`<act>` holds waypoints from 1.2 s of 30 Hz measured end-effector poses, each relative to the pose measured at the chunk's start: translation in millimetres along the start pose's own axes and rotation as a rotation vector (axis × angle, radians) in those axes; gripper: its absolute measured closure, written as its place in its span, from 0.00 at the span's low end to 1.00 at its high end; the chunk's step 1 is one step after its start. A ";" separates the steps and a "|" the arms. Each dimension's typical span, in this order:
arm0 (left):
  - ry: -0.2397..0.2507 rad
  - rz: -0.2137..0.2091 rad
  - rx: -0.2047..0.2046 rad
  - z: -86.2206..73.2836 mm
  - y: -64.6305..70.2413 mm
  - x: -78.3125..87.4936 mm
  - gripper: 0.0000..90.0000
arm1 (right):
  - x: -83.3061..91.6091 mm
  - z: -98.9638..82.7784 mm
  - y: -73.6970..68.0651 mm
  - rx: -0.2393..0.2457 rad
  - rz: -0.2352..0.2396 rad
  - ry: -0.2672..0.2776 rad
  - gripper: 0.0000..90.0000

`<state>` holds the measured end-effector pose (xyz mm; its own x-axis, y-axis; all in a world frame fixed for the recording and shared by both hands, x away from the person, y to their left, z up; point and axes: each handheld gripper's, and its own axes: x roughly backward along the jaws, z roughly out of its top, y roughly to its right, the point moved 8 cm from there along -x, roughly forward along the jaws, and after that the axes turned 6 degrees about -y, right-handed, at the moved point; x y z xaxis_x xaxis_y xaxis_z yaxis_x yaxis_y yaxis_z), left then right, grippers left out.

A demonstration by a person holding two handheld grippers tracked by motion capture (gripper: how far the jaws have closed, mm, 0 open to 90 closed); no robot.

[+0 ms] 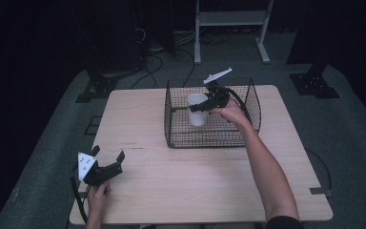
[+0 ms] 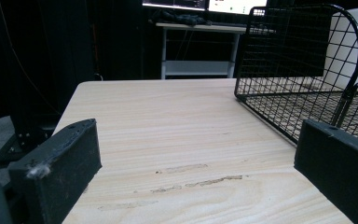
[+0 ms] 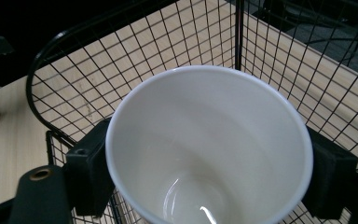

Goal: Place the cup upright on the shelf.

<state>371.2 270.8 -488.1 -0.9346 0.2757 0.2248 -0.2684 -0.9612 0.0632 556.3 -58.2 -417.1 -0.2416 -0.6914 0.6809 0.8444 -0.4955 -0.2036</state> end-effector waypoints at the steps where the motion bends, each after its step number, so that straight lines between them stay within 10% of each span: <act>1: 0.000 0.000 0.000 0.0 0.0 0.0 0.00 | -1.8 -0.7 0.9 -0.001 0.000 -0.003 0.21; 36: 0.000 0.000 0.000 0.0 -0.3 0.2 0.00 | -28.9 -24.7 19.7 -0.031 -0.036 -0.126 0.21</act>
<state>371.1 271.1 -488.1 -0.9345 0.2760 0.2250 -0.2687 -0.9612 0.0630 568.1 -60.9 -458.2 -0.2075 -0.6025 0.7707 0.8207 -0.5359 -0.1980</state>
